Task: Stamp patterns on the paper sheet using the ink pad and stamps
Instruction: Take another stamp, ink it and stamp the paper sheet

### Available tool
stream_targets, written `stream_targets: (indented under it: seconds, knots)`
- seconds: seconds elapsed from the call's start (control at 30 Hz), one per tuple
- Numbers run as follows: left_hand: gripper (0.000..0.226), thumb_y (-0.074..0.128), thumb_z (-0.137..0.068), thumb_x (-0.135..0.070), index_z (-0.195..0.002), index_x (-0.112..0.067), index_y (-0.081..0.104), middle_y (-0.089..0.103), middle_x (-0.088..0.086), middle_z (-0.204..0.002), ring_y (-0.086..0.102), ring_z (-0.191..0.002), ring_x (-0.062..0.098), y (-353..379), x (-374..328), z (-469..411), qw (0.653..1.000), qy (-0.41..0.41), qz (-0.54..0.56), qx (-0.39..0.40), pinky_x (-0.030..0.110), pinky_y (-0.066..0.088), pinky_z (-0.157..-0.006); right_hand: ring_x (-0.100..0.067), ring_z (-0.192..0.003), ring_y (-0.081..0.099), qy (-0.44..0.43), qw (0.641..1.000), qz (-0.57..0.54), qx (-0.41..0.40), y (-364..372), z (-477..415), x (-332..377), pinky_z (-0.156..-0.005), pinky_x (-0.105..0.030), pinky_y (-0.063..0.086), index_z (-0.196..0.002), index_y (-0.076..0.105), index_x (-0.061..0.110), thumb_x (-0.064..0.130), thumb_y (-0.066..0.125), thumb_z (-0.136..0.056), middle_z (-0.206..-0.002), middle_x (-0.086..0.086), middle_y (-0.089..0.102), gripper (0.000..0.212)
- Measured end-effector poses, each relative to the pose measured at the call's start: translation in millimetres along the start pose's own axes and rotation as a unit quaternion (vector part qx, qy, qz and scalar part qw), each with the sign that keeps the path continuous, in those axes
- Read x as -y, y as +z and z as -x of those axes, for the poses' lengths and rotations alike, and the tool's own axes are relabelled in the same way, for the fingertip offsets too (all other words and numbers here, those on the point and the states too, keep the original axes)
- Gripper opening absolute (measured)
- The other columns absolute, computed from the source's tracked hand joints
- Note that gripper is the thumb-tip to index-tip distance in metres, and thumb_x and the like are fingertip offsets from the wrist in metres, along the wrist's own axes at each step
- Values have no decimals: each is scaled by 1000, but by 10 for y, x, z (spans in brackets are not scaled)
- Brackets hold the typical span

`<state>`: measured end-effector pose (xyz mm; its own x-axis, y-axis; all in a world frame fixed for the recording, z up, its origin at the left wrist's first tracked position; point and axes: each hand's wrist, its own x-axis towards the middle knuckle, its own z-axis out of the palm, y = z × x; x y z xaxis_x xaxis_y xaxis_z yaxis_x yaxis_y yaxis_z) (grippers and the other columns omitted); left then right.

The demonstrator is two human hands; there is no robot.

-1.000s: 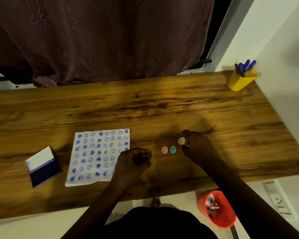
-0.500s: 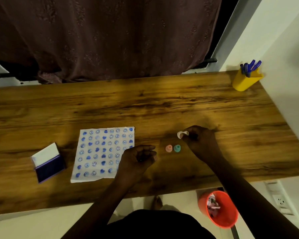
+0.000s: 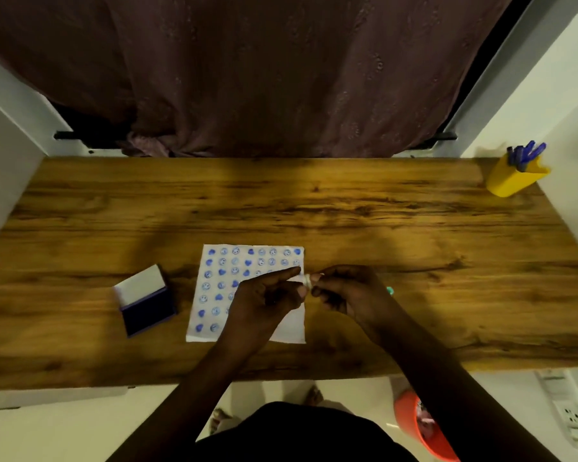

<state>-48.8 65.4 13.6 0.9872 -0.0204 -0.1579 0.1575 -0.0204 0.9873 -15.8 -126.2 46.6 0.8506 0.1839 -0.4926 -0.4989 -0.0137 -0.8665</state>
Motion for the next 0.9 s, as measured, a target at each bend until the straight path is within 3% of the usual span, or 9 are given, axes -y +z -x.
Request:
stream_targets:
  seconds: [0.17,0.27,0.33,0.4,0.53,0.67,0.77,0.9]
  knots:
    - [35,81,-86,-13,-102,-44,81,84,-8,-101,81,-94,17,-402,54,133,999,-9,22,-42,39,66,-86,-17,-73,68,5,999,11,35,438,-45,-19,-68,-26,55,-99,79,4,20,78,-88,-87,-17,76,20]
    - [37,81,-86,-13,-117,-33,77,83,-4,-110,80,-100,20,-630,131,227,997,-13,30,-64,34,67,-82,-14,-77,71,-18,996,46,79,629,-77,-49,-72,-25,57,-102,80,9,22,75,-91,-92,-14,78,17]
    - [44,81,-87,-10,-130,-15,70,80,1,-119,79,-106,22,-780,183,285,997,-12,31,-71,30,65,-81,-14,-79,72,-34,992,72,98,759,-111,-73,-75,-26,58,-105,80,12,22,74,-92,-92,-11,78,17]
    - [45,82,-87,-12,-131,-10,70,81,3,-118,79,-106,19,-896,221,326,996,-12,27,-83,25,63,-81,-15,-82,73,-46,989,93,109,872,-151,-90,-77,-27,59,-107,80,13,21,74,-93,-93,-10,78,18]
    - [27,83,-82,-31,-109,-32,82,84,-6,-103,82,-93,14,-1098,212,418,994,-23,29,-105,20,62,-74,-17,-90,77,-66,981,124,132,1099,-221,-89,-77,-25,60,-111,80,18,14,75,-91,-98,-2,80,21]
    - [21,83,-78,-42,-98,-38,83,85,-2,-96,82,-89,20,-1340,226,540,990,-31,46,-130,36,67,-80,-11,-95,76,-107,963,196,151,1321,-293,-100,-81,-24,61,-115,79,20,8,78,-87,-104,6,80,30]
    - [20,83,-79,-34,-99,-36,83,85,-1,-100,82,-93,21,-1517,238,643,986,-30,66,-151,38,67,-81,-6,-96,76,-119,952,241,145,1500,-343,-105,-86,-26,62,-113,79,23,11,79,-87,-104,8,80,29]
    - [20,81,-86,-18,-104,-27,82,85,2,-99,81,-92,20,-1754,256,786,975,-41,77,-203,38,67,-81,-4,-84,75,-158,922,333,122,1795,-451,-120,-80,-22,60,-107,80,26,29,81,-85,-97,9,80,22]
